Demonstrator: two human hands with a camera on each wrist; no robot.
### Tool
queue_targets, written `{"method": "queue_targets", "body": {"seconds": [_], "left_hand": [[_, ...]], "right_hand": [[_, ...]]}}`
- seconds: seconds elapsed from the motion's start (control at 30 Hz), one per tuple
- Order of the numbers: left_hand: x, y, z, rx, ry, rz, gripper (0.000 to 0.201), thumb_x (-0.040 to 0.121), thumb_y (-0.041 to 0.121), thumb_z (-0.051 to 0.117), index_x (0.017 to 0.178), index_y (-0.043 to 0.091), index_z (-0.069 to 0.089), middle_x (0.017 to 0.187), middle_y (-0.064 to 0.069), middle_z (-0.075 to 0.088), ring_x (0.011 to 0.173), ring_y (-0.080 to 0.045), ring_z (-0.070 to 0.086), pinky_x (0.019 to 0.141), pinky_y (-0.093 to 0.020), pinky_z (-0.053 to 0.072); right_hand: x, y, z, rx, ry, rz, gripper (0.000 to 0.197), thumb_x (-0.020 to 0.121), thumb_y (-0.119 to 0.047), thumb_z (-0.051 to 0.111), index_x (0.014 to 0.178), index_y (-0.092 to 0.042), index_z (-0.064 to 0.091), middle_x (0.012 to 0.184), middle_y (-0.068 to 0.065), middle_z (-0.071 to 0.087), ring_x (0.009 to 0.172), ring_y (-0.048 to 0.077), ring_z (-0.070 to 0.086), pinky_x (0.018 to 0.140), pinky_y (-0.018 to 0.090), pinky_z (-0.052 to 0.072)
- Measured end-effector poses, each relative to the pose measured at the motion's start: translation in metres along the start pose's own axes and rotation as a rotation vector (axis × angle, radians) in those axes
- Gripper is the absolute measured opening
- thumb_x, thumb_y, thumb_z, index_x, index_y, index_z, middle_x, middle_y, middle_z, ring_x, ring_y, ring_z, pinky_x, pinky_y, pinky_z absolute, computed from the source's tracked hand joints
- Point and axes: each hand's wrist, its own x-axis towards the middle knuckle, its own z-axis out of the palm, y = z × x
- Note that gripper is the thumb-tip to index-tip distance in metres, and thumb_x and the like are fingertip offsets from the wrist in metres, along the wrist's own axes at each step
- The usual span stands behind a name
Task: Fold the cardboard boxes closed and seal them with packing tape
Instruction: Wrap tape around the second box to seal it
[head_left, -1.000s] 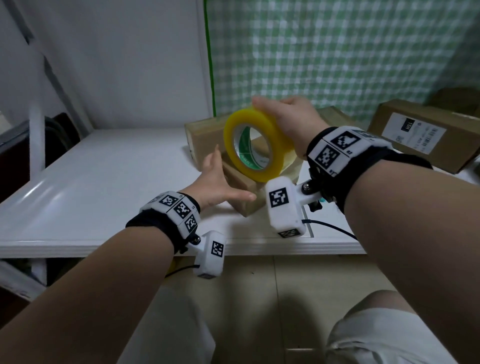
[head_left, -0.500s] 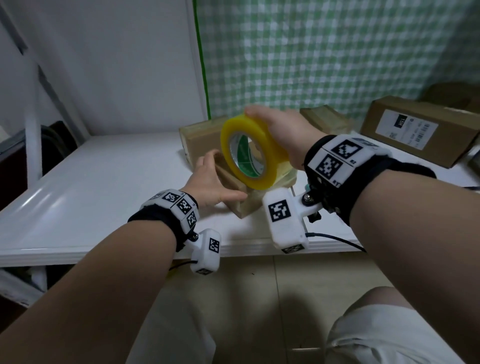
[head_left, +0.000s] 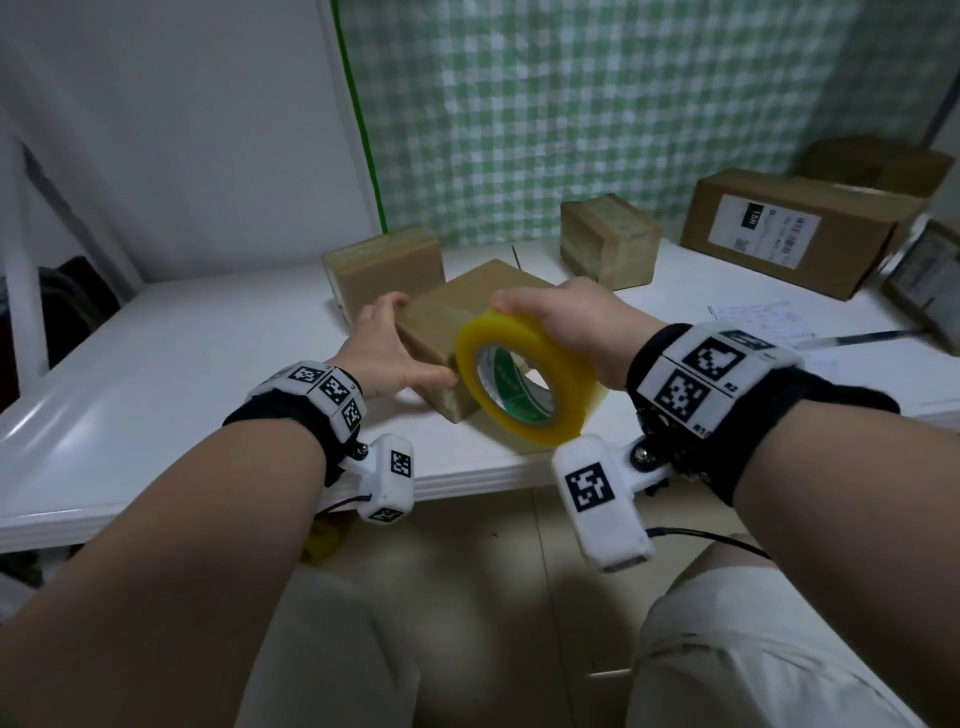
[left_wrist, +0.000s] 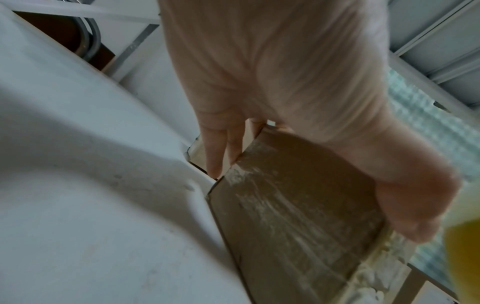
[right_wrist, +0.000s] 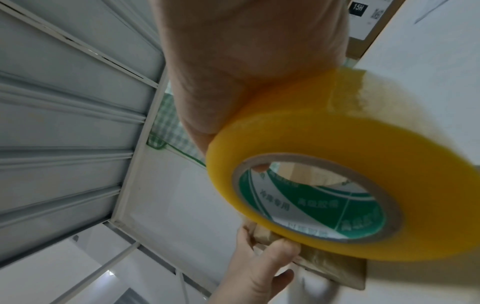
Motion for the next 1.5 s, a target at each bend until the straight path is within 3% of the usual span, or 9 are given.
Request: {"method": "queue_targets", "body": {"seconds": [0.3, 0.43, 0.63, 0.77, 0.9, 1.03, 1.17, 1.3, 1.5], "left_hand": [[-0.003, 0.004, 0.0, -0.009, 0.013, -0.028, 0.112, 0.051, 0.047, 0.087, 0.141, 0.021, 0.025, 0.138, -0.007, 0.034, 0.126, -0.023, 0.039, 0.106, -0.037, 0.036], [-0.002, 0.01, -0.006, -0.209, -0.025, -0.131, 0.12, 0.039, 0.059, 0.083, 0.14, 0.02, 0.032, 0.134, -0.004, 0.044, 0.119, -0.022, 0.048, 0.102, -0.042, 0.043], [-0.013, 0.009, -0.011, -0.654, -0.21, -0.297, 0.06, 0.073, 0.057, 0.066, 0.115, 0.015, 0.055, 0.107, -0.01, 0.062, 0.093, -0.027, 0.065, 0.091, -0.04, 0.051], [-0.021, 0.004, -0.005, -0.639, -0.247, -0.398, 0.072, 0.078, 0.072, 0.048, 0.123, 0.016, 0.048, 0.118, -0.006, 0.058, 0.1, -0.028, 0.064, 0.083, -0.037, 0.054], [-0.016, 0.004, -0.016, -0.521, -0.026, -0.13, 0.049, 0.081, 0.05, 0.06, 0.121, 0.021, 0.055, 0.123, 0.007, 0.055, 0.118, -0.017, 0.05, 0.092, -0.035, 0.043], [-0.014, 0.015, -0.022, -0.394, -0.184, 0.044, 0.097, 0.044, 0.047, 0.085, 0.127, 0.021, 0.042, 0.123, 0.003, 0.054, 0.115, -0.015, 0.052, 0.098, -0.036, 0.045], [-0.012, 0.013, -0.012, -0.155, -0.078, 0.071, 0.109, 0.037, 0.059, 0.087, 0.122, 0.022, 0.03, 0.129, 0.0, 0.043, 0.119, -0.018, 0.043, 0.102, -0.042, 0.042], [-0.013, 0.011, -0.009, -0.119, 0.03, 0.089, 0.097, 0.047, 0.049, 0.09, 0.119, 0.021, 0.033, 0.123, 0.002, 0.048, 0.113, -0.017, 0.048, 0.094, -0.036, 0.045], [-0.014, 0.013, -0.008, -0.095, 0.055, 0.127, 0.108, 0.049, 0.045, 0.09, 0.135, 0.018, 0.03, 0.126, 0.006, 0.048, 0.112, -0.012, 0.047, 0.095, -0.028, 0.041]], "right_hand": [[-0.008, 0.018, -0.005, -0.25, -0.034, 0.012, 0.03, 0.085, -0.047, 0.063, 0.098, -0.021, 0.056, 0.102, 0.003, 0.056, 0.102, 0.025, 0.058, 0.088, 0.033, 0.047], [-0.01, 0.005, -0.007, -0.184, -0.042, 0.039, 0.063, 0.075, -0.058, 0.067, 0.118, -0.012, 0.06, 0.112, 0.003, 0.063, 0.101, 0.026, 0.062, 0.089, 0.036, 0.05], [-0.013, -0.036, -0.026, 0.132, -0.052, -0.068, 0.046, 0.075, -0.045, 0.072, 0.112, -0.019, 0.066, 0.103, 0.006, 0.071, 0.096, 0.027, 0.068, 0.089, 0.043, 0.053], [-0.01, -0.054, -0.015, 0.18, -0.038, -0.122, 0.051, 0.075, -0.045, 0.072, 0.116, -0.016, 0.064, 0.106, 0.007, 0.071, 0.095, 0.027, 0.067, 0.09, 0.045, 0.053], [-0.004, -0.064, 0.005, 0.172, 0.017, -0.149, 0.072, 0.067, -0.059, 0.072, 0.119, -0.011, 0.061, 0.109, 0.008, 0.069, 0.097, 0.027, 0.066, 0.091, 0.046, 0.052], [0.006, -0.067, 0.015, 0.206, 0.073, -0.148, 0.09, 0.053, -0.07, 0.072, 0.118, -0.008, 0.064, 0.107, 0.01, 0.07, 0.094, 0.027, 0.068, 0.088, 0.043, 0.054], [0.011, -0.068, 0.022, 0.214, 0.101, -0.142, 0.087, 0.046, -0.074, 0.07, 0.105, -0.01, 0.069, 0.099, 0.008, 0.072, 0.088, 0.026, 0.069, 0.085, 0.041, 0.056], [0.01, -0.069, 0.023, 0.189, 0.096, -0.113, 0.059, 0.07, -0.062, 0.07, 0.101, -0.012, 0.061, 0.104, 0.007, 0.068, 0.092, 0.025, 0.065, 0.088, 0.041, 0.053], [-0.001, -0.068, 0.016, 0.139, 0.104, -0.09, 0.049, 0.077, -0.056, 0.067, 0.097, -0.012, 0.059, 0.102, 0.007, 0.066, 0.089, 0.024, 0.064, 0.079, 0.038, 0.053]]}}
